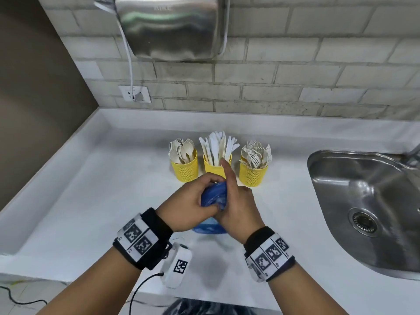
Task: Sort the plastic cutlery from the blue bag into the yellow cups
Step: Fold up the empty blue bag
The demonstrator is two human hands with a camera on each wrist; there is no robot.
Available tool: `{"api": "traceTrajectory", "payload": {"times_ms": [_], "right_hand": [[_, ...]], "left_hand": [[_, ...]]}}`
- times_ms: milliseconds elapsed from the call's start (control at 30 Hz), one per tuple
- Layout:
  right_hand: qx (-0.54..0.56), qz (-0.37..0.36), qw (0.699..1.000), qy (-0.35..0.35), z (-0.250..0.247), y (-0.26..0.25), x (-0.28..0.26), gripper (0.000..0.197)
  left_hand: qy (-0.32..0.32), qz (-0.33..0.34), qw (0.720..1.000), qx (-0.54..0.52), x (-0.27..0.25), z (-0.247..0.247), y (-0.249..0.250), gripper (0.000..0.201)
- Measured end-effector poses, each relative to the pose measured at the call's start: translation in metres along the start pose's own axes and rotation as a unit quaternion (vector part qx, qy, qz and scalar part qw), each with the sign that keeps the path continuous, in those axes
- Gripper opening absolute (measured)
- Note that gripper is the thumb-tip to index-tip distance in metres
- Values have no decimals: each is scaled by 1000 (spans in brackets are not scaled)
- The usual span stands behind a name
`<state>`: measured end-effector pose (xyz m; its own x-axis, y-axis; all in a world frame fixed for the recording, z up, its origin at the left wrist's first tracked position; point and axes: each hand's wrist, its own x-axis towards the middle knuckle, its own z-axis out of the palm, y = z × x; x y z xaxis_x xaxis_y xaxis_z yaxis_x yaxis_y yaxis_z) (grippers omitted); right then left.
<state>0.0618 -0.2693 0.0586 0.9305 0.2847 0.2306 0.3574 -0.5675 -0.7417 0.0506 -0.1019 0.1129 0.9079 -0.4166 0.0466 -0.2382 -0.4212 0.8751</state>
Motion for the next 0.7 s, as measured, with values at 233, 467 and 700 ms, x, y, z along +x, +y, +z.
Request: {"api": "traceTrajectory", "payload": {"times_ms": [233, 467, 700], "right_hand": [[-76, -13, 997, 17, -3, -24, 9, 37], [-63, -38, 993, -91, 20, -82, -10, 132], [-76, -22, 997, -6, 44, -84, -20, 57]], "left_hand": [[34, -51, 943, 327, -17, -40, -13, 14], [80, -75, 987, 117, -46, -44, -3, 27], [134, -47, 986, 92, -73, -54, 5, 31]]}}
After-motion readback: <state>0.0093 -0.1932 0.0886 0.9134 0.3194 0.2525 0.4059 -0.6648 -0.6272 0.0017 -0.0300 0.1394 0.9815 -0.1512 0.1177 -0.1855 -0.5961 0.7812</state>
